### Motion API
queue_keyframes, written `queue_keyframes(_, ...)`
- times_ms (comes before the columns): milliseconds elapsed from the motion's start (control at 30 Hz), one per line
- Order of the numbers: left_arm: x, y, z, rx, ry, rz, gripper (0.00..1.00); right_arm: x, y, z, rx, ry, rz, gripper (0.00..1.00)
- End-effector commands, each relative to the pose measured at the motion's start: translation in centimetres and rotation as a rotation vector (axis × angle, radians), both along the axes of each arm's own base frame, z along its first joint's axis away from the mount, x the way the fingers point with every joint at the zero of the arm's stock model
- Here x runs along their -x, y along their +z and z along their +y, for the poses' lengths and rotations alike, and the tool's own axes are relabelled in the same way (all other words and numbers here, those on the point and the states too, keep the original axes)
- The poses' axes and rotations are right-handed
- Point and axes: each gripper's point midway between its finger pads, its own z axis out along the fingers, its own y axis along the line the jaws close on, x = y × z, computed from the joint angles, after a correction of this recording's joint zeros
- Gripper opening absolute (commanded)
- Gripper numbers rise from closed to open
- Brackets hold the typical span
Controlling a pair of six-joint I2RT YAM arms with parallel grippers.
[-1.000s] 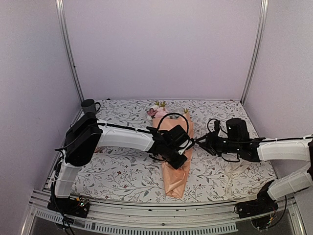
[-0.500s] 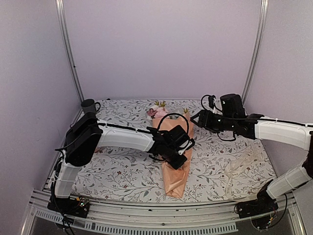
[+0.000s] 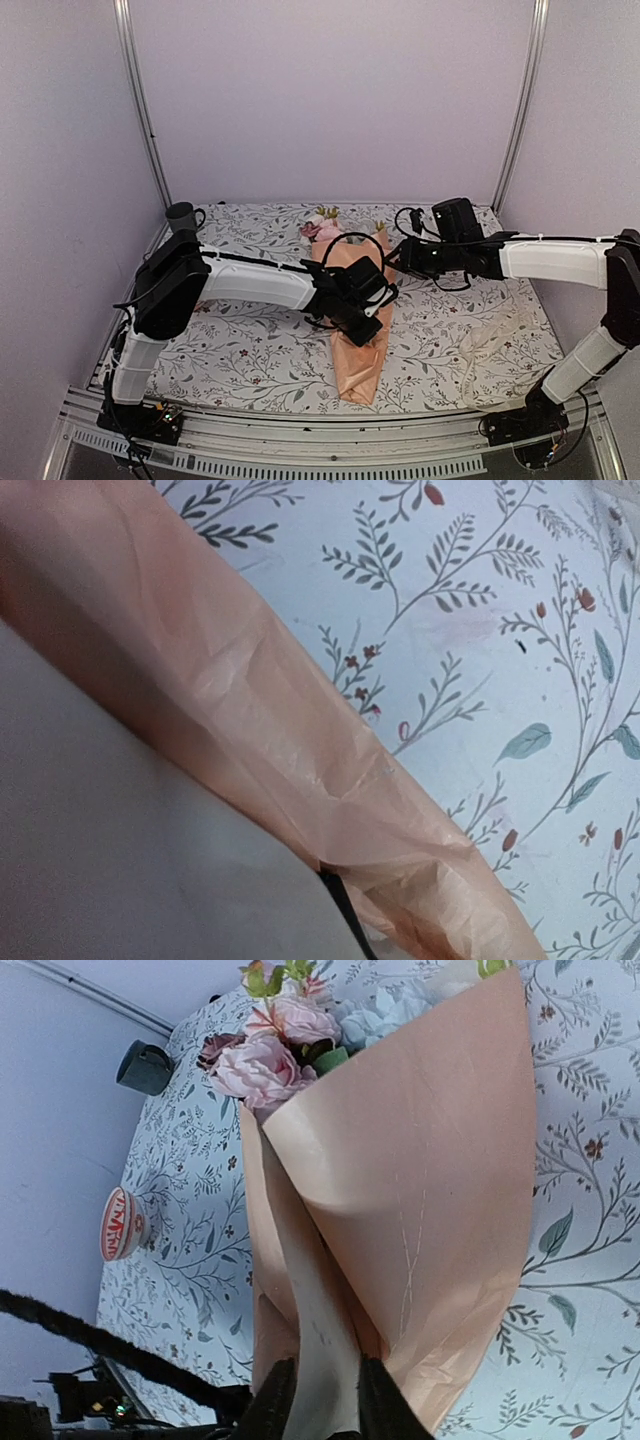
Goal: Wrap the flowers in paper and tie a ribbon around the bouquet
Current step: Pass from the left arm to the right
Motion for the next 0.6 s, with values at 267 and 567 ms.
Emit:
queue_keyframes(267, 1.7, 2.0, 0.3, -0.003, -0.067, -0.014, 0.39, -2.5, -4.6, -1.6, 0.093, 0.02, 0.04, 0.0)
queue_keyframes(567, 8.7, 12.4, -1.3, 0.272, -0.396, -0.133, 0.45, -4.3, -6.8, -1.1, 0.063, 0.089, 0.046, 0.0)
